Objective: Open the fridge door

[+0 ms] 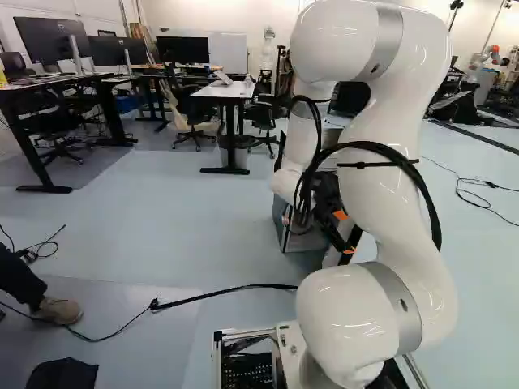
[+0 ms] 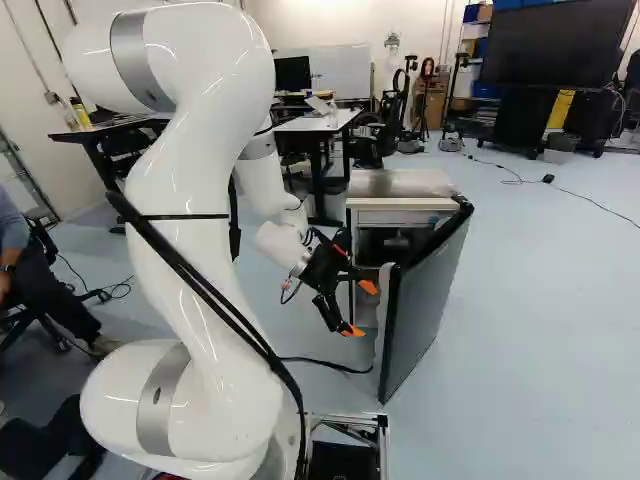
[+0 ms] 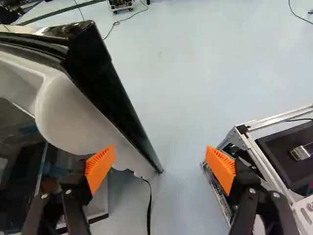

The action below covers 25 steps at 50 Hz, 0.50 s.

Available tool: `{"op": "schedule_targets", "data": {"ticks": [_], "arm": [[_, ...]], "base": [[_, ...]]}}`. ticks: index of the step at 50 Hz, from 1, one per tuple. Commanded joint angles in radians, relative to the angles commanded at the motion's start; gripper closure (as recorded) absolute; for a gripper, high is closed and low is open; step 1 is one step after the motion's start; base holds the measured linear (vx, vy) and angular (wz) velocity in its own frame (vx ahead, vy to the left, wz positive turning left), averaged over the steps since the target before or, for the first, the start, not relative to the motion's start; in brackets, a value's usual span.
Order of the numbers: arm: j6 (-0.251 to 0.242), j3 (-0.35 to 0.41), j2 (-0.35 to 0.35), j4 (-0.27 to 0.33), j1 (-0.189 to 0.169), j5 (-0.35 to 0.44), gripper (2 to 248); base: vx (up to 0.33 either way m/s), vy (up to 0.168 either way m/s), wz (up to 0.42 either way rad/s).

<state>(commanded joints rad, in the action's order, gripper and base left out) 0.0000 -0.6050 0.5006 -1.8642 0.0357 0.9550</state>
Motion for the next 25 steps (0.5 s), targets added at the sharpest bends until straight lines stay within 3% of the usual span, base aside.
{"op": "schedule_targets", "data": {"ticks": [25], "arm": [[0.000, 0.000, 0.000, -0.031, 0.000, 0.169, 3]], "base": [[0.000, 0.000, 0.000]]}}
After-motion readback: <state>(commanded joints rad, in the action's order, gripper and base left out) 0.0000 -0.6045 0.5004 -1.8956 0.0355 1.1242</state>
